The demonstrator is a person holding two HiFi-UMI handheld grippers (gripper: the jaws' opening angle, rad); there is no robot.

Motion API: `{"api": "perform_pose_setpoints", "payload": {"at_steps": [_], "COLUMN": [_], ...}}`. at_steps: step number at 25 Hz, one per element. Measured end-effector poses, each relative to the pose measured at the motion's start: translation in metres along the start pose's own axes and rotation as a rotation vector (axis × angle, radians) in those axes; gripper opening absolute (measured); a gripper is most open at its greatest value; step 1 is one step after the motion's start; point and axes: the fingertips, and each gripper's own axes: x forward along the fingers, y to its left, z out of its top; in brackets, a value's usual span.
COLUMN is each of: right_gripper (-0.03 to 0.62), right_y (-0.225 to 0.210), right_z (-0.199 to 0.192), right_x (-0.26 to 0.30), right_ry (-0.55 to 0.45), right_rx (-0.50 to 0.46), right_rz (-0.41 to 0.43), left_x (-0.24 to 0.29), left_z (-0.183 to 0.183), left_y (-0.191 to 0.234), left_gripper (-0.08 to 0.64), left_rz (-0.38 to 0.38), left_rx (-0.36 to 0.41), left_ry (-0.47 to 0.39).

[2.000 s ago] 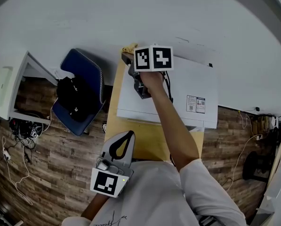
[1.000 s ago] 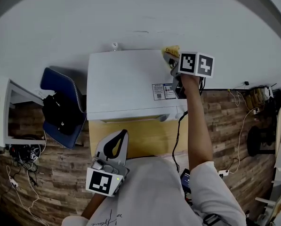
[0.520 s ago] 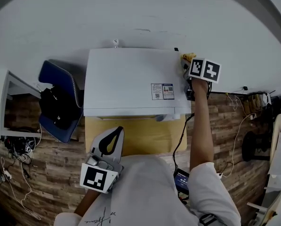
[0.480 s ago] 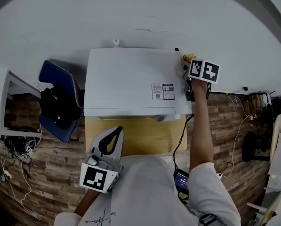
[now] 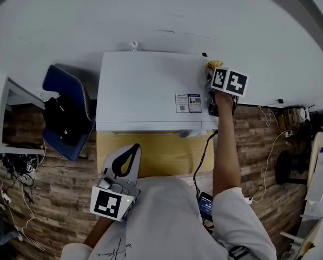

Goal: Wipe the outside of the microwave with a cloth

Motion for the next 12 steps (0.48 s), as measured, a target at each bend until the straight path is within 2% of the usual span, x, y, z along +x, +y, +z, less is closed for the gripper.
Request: {"api": "perform_pose_setpoints", "payload": {"at_steps": [7, 12], "right_gripper": [0.117, 0.117], "right_y": [0.028, 0.047], "right_z": [-0.003, -0.006], "right_x": [0.002, 0.004], "right_ry": [0.01, 0.017], "right_rx": [-0.04, -0.024], "right_rz": [0.02, 0.051], "left_x": [-0.005, -0.009], "left_z": [-0.002, -0.003], "left_y": [-0.002, -0.001], "left_gripper": [-0.009, -0.009], "left_rz": [-0.012, -0.012], "left_rx": [-0.002, -0.006], "left_ry": [-0.003, -0.006]}}
